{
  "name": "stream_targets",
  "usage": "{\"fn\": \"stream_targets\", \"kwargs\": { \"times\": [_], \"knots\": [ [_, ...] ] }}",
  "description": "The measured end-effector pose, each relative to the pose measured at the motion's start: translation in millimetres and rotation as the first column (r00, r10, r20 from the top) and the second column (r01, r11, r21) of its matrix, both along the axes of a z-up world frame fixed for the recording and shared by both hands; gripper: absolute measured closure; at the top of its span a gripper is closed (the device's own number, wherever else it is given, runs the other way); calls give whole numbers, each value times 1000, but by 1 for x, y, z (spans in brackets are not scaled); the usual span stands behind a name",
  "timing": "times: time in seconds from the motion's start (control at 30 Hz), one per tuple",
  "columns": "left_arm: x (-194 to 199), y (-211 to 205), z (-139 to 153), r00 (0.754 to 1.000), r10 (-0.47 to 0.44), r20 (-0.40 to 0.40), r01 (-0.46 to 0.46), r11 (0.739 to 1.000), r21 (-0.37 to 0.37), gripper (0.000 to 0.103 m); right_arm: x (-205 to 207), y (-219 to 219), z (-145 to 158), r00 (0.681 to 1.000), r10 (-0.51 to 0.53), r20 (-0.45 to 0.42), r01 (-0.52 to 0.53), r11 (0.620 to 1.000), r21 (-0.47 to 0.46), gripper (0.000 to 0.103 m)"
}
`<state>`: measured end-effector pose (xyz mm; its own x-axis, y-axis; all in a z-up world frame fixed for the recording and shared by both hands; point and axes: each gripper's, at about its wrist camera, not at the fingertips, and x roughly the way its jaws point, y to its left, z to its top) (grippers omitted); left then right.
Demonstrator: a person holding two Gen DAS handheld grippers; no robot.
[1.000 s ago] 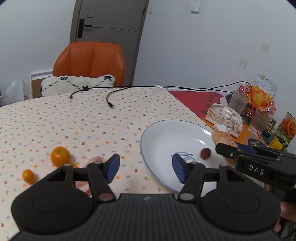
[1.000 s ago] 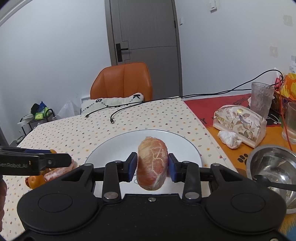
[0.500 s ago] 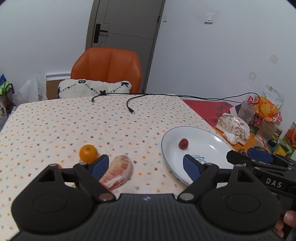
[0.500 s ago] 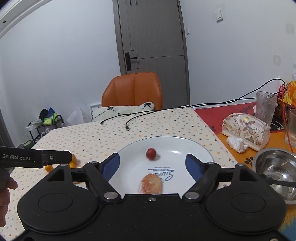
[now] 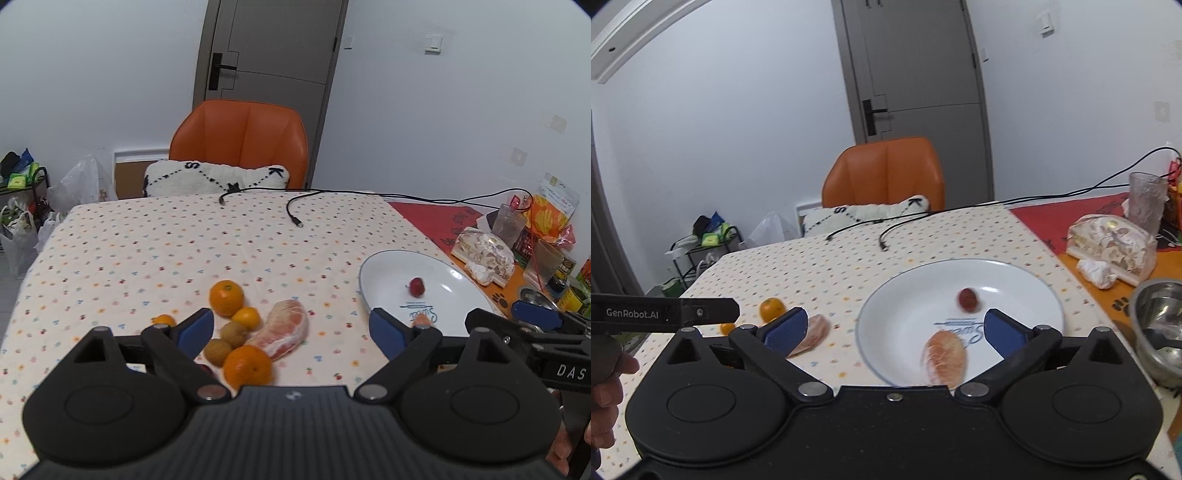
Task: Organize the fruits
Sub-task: 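Move both open tools back from the plate to the fruit pile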
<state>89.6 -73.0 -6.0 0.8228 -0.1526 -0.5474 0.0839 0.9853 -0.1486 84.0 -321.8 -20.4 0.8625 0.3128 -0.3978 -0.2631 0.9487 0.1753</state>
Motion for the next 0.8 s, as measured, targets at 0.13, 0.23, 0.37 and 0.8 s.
{"fn": "stream_targets", "kwargs": {
  "times": [0.13,0.23,0.37,0.8],
  "knots": [
    [-4,7,1,1000,17,5,-17,1000,17,11,-3,10,1,1000,30,8,-30,999,-14,0],
    [-7,16,2,1000,29,2,-29,1000,12,11,-3,13,2,999,44,3,-44,999,-7,0],
    [-11,26,1,999,49,0,-49,999,15,11,-2,19,1,998,66,-10,-66,998,-7,0],
    [-18,54,-3,995,95,-8,-95,995,10,11,3,39,-4,989,148,-26,-148,989,-10,3]
  ]
}}
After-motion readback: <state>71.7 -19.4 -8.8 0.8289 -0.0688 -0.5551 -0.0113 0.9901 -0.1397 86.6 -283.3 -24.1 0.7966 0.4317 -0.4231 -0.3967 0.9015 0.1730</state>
